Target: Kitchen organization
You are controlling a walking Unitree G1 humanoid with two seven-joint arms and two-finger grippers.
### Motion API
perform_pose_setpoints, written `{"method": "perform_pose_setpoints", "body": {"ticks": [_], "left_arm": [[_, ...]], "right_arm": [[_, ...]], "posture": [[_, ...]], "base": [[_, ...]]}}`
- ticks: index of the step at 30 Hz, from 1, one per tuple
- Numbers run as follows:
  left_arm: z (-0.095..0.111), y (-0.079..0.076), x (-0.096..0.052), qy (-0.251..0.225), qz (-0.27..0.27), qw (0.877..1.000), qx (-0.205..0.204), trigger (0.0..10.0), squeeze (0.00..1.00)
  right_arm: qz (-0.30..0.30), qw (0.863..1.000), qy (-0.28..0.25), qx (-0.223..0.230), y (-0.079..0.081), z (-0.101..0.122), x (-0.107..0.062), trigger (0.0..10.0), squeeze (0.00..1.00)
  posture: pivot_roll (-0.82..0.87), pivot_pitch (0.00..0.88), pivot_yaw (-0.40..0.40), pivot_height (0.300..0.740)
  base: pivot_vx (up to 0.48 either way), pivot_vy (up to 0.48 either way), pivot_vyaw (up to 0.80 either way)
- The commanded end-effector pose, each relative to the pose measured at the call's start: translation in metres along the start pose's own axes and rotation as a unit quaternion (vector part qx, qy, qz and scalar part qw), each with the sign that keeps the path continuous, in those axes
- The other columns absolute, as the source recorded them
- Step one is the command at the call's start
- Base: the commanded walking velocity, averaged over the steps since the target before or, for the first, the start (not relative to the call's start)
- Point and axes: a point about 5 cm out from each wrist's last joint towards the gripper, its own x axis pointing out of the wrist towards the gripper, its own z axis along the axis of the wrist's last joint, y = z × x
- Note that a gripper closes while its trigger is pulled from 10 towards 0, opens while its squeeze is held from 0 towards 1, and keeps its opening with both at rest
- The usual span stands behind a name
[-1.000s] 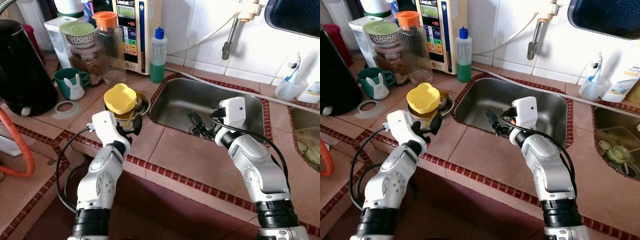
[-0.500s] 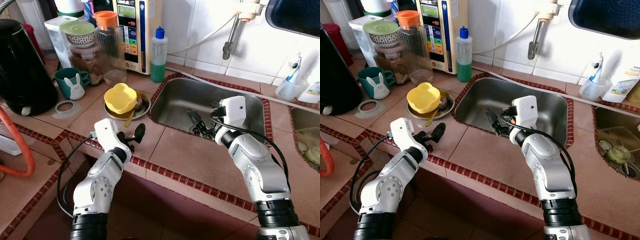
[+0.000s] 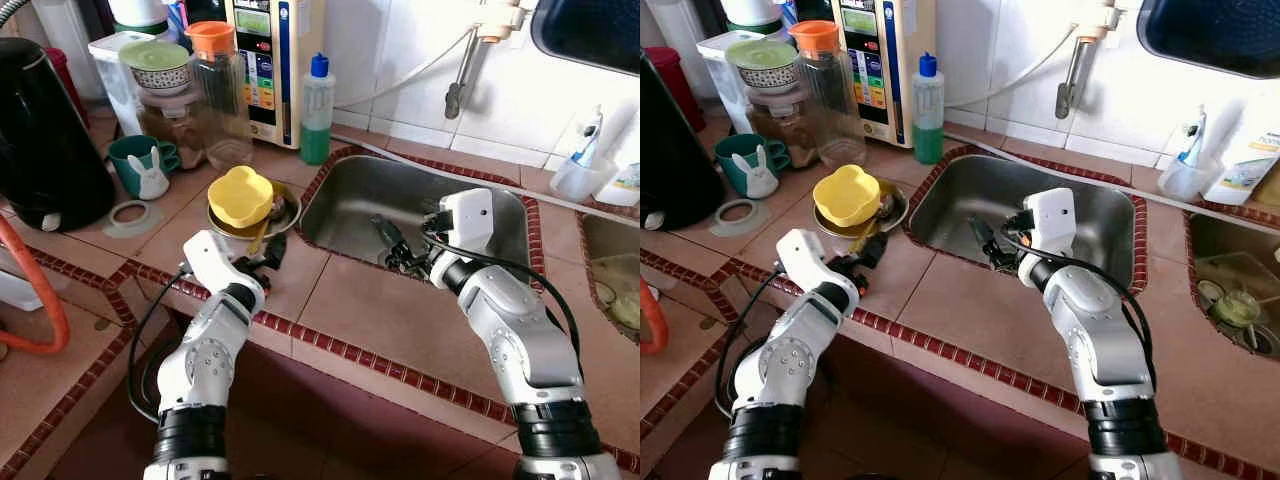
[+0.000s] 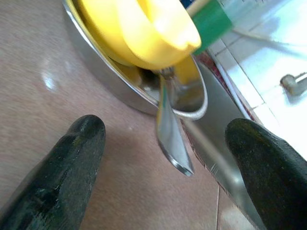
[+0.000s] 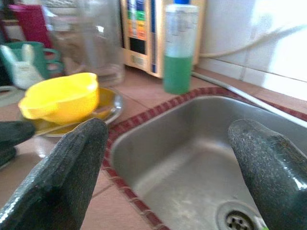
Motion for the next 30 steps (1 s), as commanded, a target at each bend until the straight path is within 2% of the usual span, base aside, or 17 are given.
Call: {"method": "perform_pose_setpoints", "body": {"ticks": [1,2,3,4,5,6,9,10,11,14,15,16,17,20,21,28,30], "left_arm": [[0.002,-0.003,0.003,-0.002,-0.001,1.0,-0.001,10.0,0.0],[0.002,-0.003,0.003,-0.002,-0.001,1.0,-0.001,10.0,0.0],[0.003,-0.003,0.005,-0.005,-0.002,1.0,-0.002,10.0,0.0],[0.003,-0.003,0.007,-0.008,-0.002,1.0,0.003,10.0,0.0],[0.003,0.0,0.009,-0.011,0.004,1.0,0.002,10.0,0.0],[0.002,0.004,0.012,-0.012,0.011,1.0,-0.001,10.0,0.0],[0.001,0.005,0.013,-0.011,0.012,1.0,-0.004,10.0,0.0],[-0.001,0.007,0.015,-0.008,0.016,1.0,-0.009,10.0,0.0],[-0.002,0.008,0.015,-0.006,0.017,1.0,-0.016,10.0,0.0],[-0.002,0.008,0.017,-0.01,0.014,1.0,-0.023,9.4,0.0],[-0.002,0.008,0.018,-0.011,0.011,0.999,-0.031,4.8,0.0],[-0.002,0.007,0.019,-0.013,0.01,0.999,-0.039,0.7,0.0],[-0.002,0.007,0.02,-0.014,0.009,0.999,-0.044,0.0,0.0],[0.0,0.004,0.021,-0.021,0.0,0.998,-0.054,0.0,0.0],[0.001,0.004,0.021,-0.022,-0.002,0.998,-0.054,0.0,0.0],[0.001,0.006,0.022,-0.023,0.002,0.998,-0.064,0.0,0.0],[0.001,0.005,0.022,-0.023,0.001,0.997,-0.07,0.0,0.0]], "right_arm": [[0.023,1.0,-0.004,0.002,0.006,0.004,-0.002,10.0,0.64],[0.023,1.0,-0.004,0.002,0.006,0.004,-0.002,10.0,0.64],[0.041,0.999,-0.003,0.003,0.01,0.003,-0.004,10.0,0.51],[0.059,0.998,-0.001,0.005,0.015,0.002,-0.006,10.0,0.44],[0.076,0.997,0.001,0.005,0.019,0.002,-0.009,10.0,0.42],[0.092,0.996,0.002,0.003,0.024,0.002,-0.01,10.0,0.33],[0.096,0.995,0.002,0.002,0.026,0.002,-0.011,10.0,0.31],[0.1,0.995,0.001,0.003,0.027,0.003,-0.012,10.0,0.2],[0.101,0.995,0.001,0.003,0.027,0.003,-0.012,10.0,0.17],[0.105,0.994,0.001,0.006,0.028,0.004,-0.014,10.0,0.16],[0.106,0.994,0.002,0.006,0.028,0.004,-0.015,10.0,0.14],[0.106,0.994,0.002,0.006,0.028,0.004,-0.015,10.0,0.13],[0.106,0.994,0.002,0.006,0.028,0.005,-0.016,10.0,0.11],[0.105,0.994,0.003,0.007,0.028,0.005,-0.016,10.0,0.07],[0.105,0.994,0.004,0.007,0.029,0.004,-0.016,10.0,0.01],[0.13,0.991,0.011,0.016,0.035,0.002,-0.019,10.0,0.0],[0.165,0.986,0.016,0.024,0.042,0.002,-0.024,10.0,0.0]], "posture": [[0.09,0.0,0.002,0.74],[0.09,0.0,0.002,0.74],[0.08,0.0,0.004,0.74],[0.08,0.0,0.004,0.74],[0.08,0.0,0.005,0.74],[0.08,0.0,0.007,0.74],[0.07,0.0,0.009,0.74],[0.07,0.0,0.009,0.74],[0.07,0.0,0.009,0.74],[0.07,0.0,0.011,0.74],[0.07,0.0,0.014,0.74],[0.07,0.0,0.016,0.74],[0.07,0.0,0.016,0.74],[0.07,0.0,0.019,0.74],[0.07,0.0,0.019,0.74],[0.07,0.0,0.019,0.74],[0.08,0.0,0.019,0.74]], "base": [[0.0,0.0,0.0],[0.0,0.0,0.0],[0.0,0.0,0.0],[0.0,0.0,0.0],[0.0,0.0,0.0],[0.0,0.0,0.0],[0.0,0.0,0.0],[0.0,0.0,0.0],[0.0,0.0,0.0],[0.0,0.0,0.0],[0.0,0.0,0.0],[0.0,0.0,0.0],[0.0,0.0,0.0],[0.0,0.0,0.0],[0.0,0.0,0.0],[0.0,0.0,0.0],[0.0,0.0,0.0]]}}
